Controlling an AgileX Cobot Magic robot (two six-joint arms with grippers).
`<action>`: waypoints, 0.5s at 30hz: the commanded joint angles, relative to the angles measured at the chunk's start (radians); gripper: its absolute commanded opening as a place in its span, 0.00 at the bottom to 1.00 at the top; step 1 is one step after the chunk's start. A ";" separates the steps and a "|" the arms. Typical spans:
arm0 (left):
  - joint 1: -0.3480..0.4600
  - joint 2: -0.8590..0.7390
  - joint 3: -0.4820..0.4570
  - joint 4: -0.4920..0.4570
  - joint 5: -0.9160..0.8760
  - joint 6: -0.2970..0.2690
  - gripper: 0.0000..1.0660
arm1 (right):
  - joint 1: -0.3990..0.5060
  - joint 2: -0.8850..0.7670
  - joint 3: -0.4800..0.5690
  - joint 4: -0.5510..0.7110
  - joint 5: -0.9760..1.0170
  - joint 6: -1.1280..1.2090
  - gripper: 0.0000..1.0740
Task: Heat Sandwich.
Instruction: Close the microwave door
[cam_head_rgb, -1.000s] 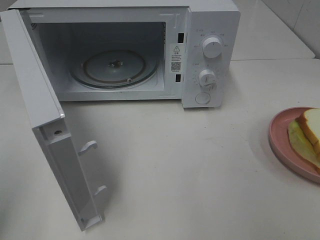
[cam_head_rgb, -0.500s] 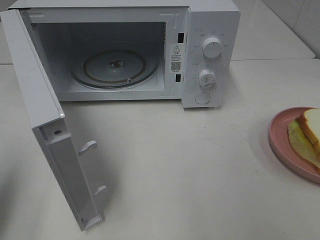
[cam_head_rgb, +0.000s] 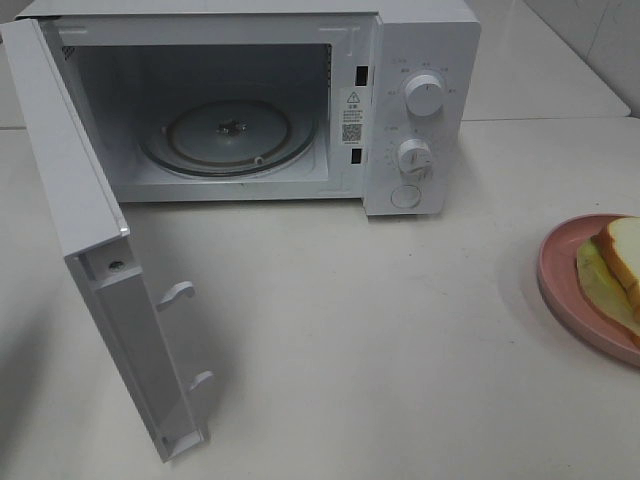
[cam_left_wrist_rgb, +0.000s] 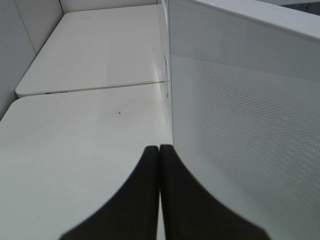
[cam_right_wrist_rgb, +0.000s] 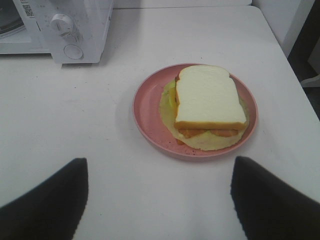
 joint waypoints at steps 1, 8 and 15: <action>0.002 0.104 0.000 -0.001 -0.150 -0.002 0.00 | -0.005 -0.026 0.003 0.004 -0.005 -0.007 0.71; -0.013 0.278 -0.005 0.001 -0.318 -0.016 0.00 | -0.005 -0.026 0.003 0.004 -0.005 -0.007 0.71; -0.077 0.402 -0.059 0.100 -0.401 -0.058 0.00 | -0.005 -0.026 0.003 0.004 -0.005 -0.007 0.71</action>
